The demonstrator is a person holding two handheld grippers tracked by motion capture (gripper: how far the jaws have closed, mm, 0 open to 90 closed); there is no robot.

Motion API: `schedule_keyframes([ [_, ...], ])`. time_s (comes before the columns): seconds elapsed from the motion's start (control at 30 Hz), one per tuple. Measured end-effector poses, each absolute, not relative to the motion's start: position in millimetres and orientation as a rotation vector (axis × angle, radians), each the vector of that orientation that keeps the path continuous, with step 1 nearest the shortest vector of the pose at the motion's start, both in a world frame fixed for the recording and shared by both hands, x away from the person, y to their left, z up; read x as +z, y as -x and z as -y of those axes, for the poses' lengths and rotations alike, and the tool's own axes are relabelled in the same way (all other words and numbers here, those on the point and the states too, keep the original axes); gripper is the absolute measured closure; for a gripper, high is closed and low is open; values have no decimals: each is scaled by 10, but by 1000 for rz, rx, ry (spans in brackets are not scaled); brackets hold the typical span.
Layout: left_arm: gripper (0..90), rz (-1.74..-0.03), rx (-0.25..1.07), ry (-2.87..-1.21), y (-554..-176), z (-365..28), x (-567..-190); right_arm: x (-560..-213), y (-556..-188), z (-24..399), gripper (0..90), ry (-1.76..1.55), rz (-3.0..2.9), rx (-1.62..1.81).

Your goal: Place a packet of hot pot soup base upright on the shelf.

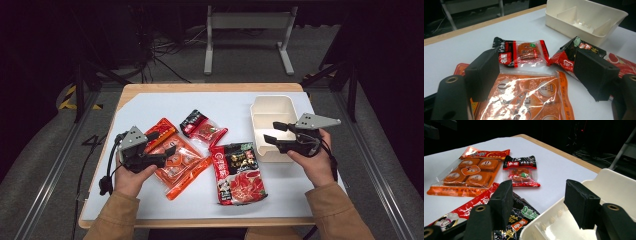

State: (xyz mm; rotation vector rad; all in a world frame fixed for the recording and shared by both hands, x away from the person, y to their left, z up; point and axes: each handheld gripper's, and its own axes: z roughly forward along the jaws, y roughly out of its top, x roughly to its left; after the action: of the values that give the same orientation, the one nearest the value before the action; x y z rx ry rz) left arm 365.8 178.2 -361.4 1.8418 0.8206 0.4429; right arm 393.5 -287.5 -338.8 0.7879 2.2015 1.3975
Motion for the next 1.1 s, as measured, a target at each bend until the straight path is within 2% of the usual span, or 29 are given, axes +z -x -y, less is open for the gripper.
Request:
schedule_keyframes([
  [0.6, 179, -817, 399, -1857, -3861, -1566, -3444, -3362, -3936, 2901, 408, -783, -2207, 1373],
  [1.1, 188, -756, 378, -1849, -3979, -1326, -3364, -3349, -3938, 2918, 412, -773, -2213, 1382],
])
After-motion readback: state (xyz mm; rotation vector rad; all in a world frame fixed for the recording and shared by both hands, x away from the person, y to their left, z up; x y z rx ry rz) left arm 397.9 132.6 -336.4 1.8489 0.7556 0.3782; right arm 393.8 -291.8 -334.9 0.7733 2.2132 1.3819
